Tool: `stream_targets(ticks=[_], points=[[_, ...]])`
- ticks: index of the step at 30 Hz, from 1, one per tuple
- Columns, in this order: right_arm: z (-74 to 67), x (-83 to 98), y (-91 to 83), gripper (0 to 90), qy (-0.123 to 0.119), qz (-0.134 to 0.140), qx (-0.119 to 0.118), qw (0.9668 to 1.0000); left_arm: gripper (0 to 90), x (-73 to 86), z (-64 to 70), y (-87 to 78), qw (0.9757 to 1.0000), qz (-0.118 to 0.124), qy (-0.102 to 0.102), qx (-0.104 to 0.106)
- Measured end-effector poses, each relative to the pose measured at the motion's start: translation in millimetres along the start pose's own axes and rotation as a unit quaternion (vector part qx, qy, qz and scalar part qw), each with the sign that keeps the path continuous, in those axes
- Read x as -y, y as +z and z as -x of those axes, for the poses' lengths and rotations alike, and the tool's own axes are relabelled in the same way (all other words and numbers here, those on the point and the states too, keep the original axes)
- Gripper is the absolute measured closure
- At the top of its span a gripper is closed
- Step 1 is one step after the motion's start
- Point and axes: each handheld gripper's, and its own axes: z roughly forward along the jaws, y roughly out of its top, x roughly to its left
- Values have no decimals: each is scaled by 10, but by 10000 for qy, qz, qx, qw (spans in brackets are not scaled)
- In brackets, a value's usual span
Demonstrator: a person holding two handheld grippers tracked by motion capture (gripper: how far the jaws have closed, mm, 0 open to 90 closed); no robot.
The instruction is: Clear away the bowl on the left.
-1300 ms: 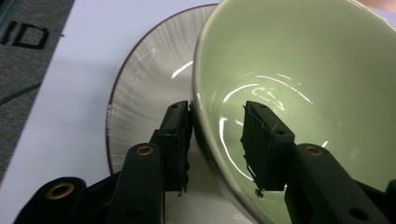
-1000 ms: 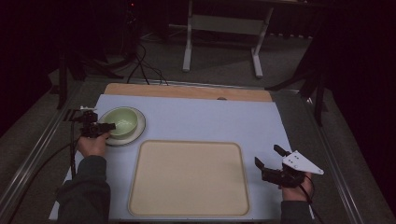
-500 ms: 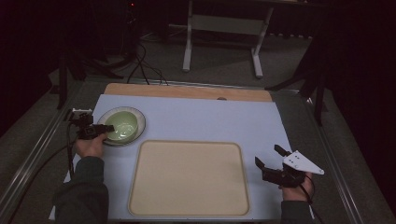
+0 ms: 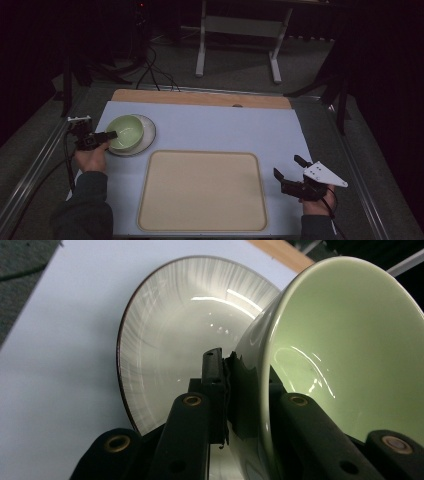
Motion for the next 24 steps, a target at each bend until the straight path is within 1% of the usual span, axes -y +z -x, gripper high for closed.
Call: stream_targets(ticks=[5,8,11,14,24], points=[[1,0,-1,143,2,-1,3,10000,816,-6,17,-116,9999,92,-46,73],[0,-1,-1,143,2,0,7,10000,815,-7,28,-175,9998,132,7,148],[2,-1,-1,143,4,-7,8,10000,814,-1,42,-222,9997,174,61,178],[3,-1,-1,143,0,1,14,10000,813,8,59,-260,9996,198,108,174],[4,0,-2,143,4,2,13,10000,810,96,145,-331,9990,249,153,351]])
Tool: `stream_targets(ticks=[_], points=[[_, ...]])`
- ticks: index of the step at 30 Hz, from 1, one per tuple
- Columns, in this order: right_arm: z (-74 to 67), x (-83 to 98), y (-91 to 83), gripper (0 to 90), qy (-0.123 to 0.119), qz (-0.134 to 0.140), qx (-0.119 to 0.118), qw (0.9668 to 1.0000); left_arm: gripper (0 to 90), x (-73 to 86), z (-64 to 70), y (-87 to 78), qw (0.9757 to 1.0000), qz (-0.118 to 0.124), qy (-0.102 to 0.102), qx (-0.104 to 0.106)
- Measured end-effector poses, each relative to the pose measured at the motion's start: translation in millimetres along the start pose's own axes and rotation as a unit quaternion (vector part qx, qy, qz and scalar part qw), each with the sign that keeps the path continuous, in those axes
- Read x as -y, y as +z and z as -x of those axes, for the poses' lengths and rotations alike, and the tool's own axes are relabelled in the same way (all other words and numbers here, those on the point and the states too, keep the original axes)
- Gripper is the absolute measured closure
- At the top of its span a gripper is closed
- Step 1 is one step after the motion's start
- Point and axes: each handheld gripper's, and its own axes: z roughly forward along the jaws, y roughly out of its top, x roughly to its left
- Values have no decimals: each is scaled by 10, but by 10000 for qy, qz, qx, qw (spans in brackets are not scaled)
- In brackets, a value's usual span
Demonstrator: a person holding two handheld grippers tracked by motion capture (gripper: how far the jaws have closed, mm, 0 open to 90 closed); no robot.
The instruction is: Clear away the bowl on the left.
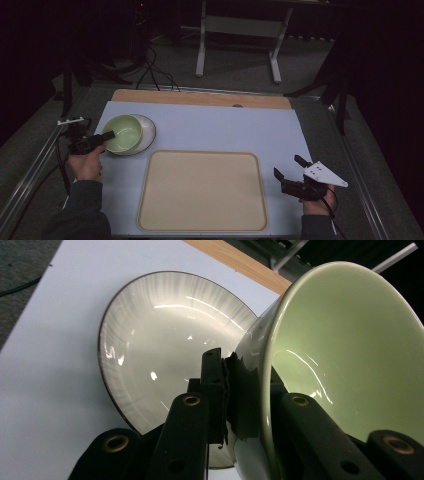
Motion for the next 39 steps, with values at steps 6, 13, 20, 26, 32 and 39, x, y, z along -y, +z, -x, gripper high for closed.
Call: stream_targets(ticks=[6,13,20,26,32,39], points=[[2,0,-1,143,9,-2,0,10000,807,66,65,-38,9999,3,106,65],[5,1,-4,143,18,-2,7,10000,808,173,86,-67,9997,18,54,218],[4,0,-1,143,4,0,0,10000,808,226,155,-102,9994,-25,136,303],[3,0,-2,143,-9,2,-8,10000,807,259,228,-108,9990,-56,197,393],[9,-3,-8,143,-6,2,-7,10000,805,289,291,-144,9985,-97,262,464],[5,-3,-11,143,-15,6,-6,10000,804,304,341,-167,9981,-83,279,543]])
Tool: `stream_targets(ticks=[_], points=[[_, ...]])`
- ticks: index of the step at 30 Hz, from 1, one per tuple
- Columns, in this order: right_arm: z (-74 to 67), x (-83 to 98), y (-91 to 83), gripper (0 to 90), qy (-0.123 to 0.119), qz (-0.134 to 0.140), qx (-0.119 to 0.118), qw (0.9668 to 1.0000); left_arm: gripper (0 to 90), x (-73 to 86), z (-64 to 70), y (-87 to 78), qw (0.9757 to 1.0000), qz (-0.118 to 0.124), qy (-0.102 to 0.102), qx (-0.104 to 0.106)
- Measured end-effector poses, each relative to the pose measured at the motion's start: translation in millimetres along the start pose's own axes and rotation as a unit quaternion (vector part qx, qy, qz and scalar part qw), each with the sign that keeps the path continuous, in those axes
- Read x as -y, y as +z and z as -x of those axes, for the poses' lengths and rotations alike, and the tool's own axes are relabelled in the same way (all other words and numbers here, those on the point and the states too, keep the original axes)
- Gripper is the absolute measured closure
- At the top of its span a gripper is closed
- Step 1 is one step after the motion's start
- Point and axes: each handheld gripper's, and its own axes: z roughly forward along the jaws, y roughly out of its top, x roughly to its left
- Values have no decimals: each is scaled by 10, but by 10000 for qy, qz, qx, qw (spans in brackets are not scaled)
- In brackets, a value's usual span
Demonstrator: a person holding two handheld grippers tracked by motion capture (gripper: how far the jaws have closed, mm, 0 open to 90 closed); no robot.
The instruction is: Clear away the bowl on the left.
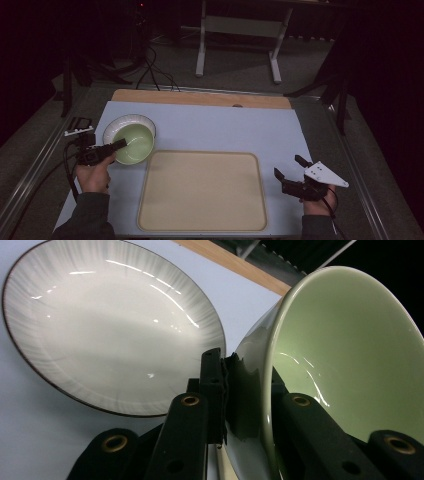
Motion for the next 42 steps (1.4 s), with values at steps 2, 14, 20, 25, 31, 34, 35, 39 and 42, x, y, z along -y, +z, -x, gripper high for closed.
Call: stream_targets(ticks=[2,14,20,25,31,34,35,39,42], points=[[0,1,1,143,-8,-11,3,10000,804,9,49,13,10000,-40,62,47],[0,0,2,143,-37,-19,-1,10000,802,34,173,39,9996,-141,207,157],[-1,-1,4,143,-43,-22,-6,10000,801,45,200,41,9994,-174,251,189],[-2,-2,5,143,-49,-23,-5,10000,801,62,264,69,9989,-232,356,211],[0,-2,4,143,-46,-22,-4,10000,800,74,336,98,9980,-306,444,317],[-2,-2,7,143,-55,-28,-9,10000,800,81,360,107,9978,-316,468,338],[-2,-2,7,143,-55,-28,-9,10000,800,81,360,107,9978,-316,468,338],[-1,-2,8,143,-55,-32,-8,10000,799,103,407,137,9971,-391,551,364],[-2,-3,7,143,-54,-31,-8,10000,799,120,446,159,9965,-434,597,389]])
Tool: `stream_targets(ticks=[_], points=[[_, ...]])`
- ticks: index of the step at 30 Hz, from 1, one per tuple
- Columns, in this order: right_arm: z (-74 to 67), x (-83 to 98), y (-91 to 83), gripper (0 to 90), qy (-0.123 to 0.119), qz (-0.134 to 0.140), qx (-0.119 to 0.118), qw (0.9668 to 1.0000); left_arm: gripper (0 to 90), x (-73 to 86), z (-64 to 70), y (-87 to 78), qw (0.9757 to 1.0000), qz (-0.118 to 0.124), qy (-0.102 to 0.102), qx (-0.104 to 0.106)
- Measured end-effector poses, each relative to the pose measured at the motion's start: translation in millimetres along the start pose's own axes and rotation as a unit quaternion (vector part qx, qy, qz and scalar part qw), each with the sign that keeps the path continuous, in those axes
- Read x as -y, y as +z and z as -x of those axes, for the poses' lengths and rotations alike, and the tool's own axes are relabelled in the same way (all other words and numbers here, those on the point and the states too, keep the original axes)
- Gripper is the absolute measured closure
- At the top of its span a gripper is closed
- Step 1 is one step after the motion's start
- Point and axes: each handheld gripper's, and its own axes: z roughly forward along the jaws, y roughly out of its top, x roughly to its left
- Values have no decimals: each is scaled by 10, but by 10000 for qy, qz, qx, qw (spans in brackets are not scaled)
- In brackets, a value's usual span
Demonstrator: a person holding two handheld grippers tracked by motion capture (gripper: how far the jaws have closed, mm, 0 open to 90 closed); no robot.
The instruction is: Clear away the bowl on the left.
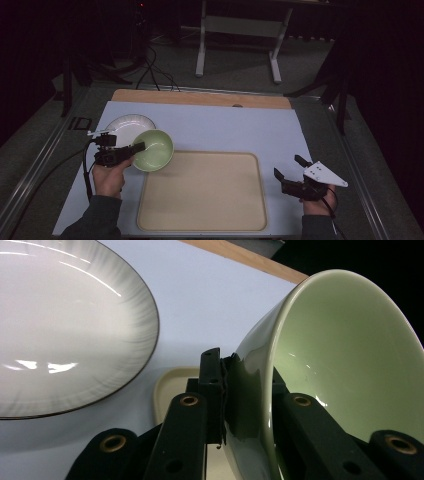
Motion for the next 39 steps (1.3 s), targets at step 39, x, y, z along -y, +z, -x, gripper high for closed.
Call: stream_targets(ticks=[39], points=[[0,0,1,143,-7,-10,-7,10000,799,230,443,407,9956,-688,551,321]])
